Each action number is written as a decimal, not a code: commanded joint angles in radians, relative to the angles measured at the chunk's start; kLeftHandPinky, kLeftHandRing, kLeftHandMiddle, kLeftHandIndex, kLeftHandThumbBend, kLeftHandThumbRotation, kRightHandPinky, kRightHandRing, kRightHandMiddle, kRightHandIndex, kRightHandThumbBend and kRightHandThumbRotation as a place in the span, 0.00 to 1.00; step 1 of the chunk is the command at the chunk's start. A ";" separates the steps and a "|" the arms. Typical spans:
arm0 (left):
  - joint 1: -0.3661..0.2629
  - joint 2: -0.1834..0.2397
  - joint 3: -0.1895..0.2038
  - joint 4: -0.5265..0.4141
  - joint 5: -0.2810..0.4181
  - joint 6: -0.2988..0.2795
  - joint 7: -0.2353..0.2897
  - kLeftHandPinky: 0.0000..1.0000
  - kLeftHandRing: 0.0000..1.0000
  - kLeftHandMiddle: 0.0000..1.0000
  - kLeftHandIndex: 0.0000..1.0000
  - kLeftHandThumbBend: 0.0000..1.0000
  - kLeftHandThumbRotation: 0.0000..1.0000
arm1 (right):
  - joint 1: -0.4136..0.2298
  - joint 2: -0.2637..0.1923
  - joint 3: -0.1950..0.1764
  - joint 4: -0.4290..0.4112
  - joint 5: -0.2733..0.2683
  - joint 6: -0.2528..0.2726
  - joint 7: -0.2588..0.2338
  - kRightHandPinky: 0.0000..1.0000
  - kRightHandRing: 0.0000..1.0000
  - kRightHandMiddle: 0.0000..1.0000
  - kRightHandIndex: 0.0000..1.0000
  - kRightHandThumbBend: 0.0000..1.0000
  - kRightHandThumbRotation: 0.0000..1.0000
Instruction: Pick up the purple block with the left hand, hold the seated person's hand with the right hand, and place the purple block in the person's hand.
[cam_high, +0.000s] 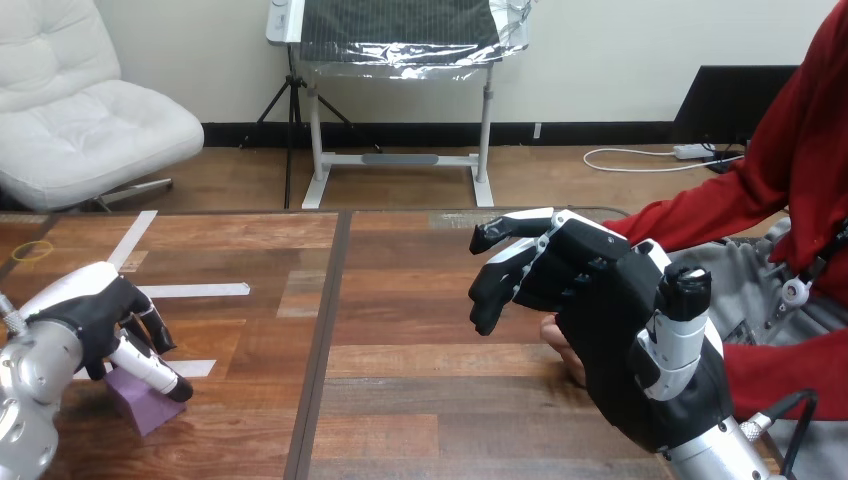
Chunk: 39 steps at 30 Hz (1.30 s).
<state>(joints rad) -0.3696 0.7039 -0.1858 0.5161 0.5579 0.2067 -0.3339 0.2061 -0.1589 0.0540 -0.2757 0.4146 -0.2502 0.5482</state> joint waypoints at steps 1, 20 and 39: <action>-0.062 0.007 -0.003 -0.013 0.008 -0.004 0.021 0.36 0.44 0.50 0.45 0.78 0.00 | -0.043 0.004 -0.014 -0.019 0.009 -0.012 -0.004 0.37 0.45 0.52 0.62 0.93 1.00; -0.043 0.003 0.020 -0.032 -0.017 -0.030 0.060 0.36 0.43 0.49 0.46 0.78 0.00 | -0.053 0.007 -0.015 -0.008 0.009 -0.020 0.001 0.37 0.45 0.52 0.63 0.91 1.00; -0.015 -0.001 0.034 -0.060 -0.063 -0.068 0.107 0.36 0.41 0.48 0.46 0.76 0.00 | -0.056 0.006 -0.015 -0.008 0.005 -0.020 0.000 0.37 0.45 0.52 0.63 0.91 1.00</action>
<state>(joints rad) -0.3567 0.7022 -0.1820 0.5091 0.5073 0.1525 -0.2512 0.2061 -0.1590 0.0536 -0.2756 0.4139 -0.2503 0.5497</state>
